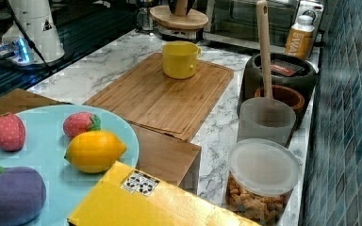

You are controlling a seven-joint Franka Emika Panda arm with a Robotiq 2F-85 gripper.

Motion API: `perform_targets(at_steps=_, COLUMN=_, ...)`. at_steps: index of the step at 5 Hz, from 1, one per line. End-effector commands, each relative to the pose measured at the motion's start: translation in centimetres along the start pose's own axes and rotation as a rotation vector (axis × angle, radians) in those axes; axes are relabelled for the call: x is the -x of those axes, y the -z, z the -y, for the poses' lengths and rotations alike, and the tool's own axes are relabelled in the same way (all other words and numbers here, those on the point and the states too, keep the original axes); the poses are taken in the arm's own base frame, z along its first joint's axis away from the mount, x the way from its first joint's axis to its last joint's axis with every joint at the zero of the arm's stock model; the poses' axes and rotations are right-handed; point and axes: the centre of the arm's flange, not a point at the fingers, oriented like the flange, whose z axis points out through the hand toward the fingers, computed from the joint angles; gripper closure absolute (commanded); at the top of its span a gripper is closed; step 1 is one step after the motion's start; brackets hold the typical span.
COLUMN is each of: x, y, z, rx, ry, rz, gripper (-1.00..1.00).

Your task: Put the lid on the tea container.

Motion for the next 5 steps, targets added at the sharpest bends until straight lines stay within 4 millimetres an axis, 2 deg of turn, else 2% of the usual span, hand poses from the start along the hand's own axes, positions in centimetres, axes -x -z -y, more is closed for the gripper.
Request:
perform_targets(at_steps=1, x=0.0, y=-0.3, z=-0.1, rx=0.004, ry=-0.001, rz=0.005, gripper=1.0)
perform_targets(at_steps=3, x=0.3, y=2.6, z=-1.7, rx=-0.18, ry=0.018, rz=-0.087, gripper=1.0)
perform_targets(at_steps=5, x=2.0, y=5.6, z=-2.7, rx=-0.355, ry=0.051, rz=-0.262, gripper=1.0)
